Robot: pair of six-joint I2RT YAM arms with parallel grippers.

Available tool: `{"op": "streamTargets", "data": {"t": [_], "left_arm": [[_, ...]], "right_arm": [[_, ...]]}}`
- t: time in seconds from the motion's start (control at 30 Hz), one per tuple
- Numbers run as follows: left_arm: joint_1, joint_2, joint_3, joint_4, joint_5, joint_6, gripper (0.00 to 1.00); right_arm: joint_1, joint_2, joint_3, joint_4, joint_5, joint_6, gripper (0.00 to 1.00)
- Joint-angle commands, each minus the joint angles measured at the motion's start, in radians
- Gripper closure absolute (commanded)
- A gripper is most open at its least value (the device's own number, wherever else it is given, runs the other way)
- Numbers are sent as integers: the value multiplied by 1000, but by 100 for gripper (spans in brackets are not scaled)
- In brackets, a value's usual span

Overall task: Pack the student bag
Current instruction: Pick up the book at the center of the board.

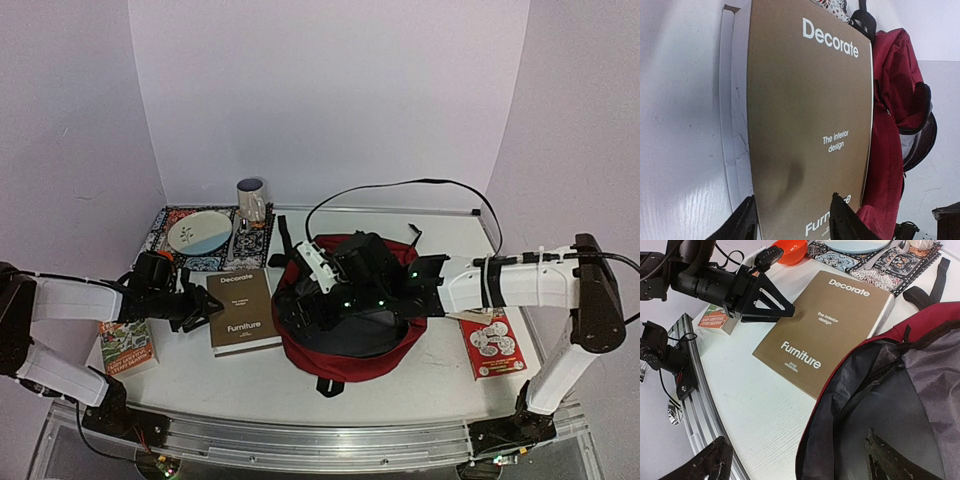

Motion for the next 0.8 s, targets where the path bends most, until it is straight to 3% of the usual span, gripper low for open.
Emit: {"op": "streamTargets", "data": {"t": [0.0, 0.37, 0.77], "left_arm": [[1, -12, -18, 122, 90, -23, 56], [0, -82, -26, 150, 173, -59, 80], [-21, -19, -16, 155, 189, -75, 94]], "right_arm": [[7, 12, 47, 15, -9, 5, 9], [12, 53, 79, 23, -13, 26, 9], [16, 75, 81, 62, -3, 86, 10]]}}
